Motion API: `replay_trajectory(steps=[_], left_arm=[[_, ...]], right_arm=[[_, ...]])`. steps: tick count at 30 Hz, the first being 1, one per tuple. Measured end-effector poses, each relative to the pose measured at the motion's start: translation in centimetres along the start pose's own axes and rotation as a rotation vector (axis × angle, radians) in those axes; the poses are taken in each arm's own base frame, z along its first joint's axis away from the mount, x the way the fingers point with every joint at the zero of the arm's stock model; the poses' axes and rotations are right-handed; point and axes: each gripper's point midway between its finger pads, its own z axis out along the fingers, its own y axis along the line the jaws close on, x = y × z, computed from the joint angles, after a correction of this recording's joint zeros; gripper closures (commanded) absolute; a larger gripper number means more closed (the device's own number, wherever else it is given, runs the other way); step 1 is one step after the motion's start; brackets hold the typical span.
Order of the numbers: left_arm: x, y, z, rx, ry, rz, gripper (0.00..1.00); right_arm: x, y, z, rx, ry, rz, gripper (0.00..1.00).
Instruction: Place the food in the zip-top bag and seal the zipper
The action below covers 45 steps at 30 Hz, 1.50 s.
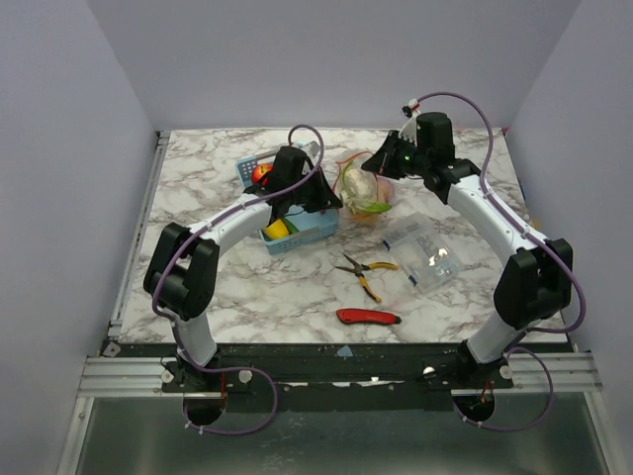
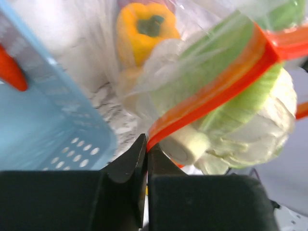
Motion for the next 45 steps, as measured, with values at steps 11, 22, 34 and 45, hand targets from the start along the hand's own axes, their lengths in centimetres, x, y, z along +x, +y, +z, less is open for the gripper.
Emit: replay_trajectory(steps=[11, 22, 34, 45], left_arm=[[-2.9, -12.3, -3.1, 0.438, 0.091, -0.128, 1.0], [-1.9, -12.2, -2.2, 0.429, 0.159, -0.229, 1.0], [-2.3, -10.9, -2.3, 0.352, 0.17, -0.208, 0.69], [-5.7, -7.4, -6.8, 0.243, 0.019, -0.059, 0.35]], right_arm=[[-10.6, -2.1, -5.0, 0.397, -0.284, -0.157, 0.99], [-9.5, -4.8, -2.8, 0.461, -0.229, -0.196, 0.99], [-8.5, -5.2, -5.2, 0.495, -0.236, -0.235, 0.99], [-10.2, -6.7, -2.7, 0.53, -0.249, -0.273, 0.99]])
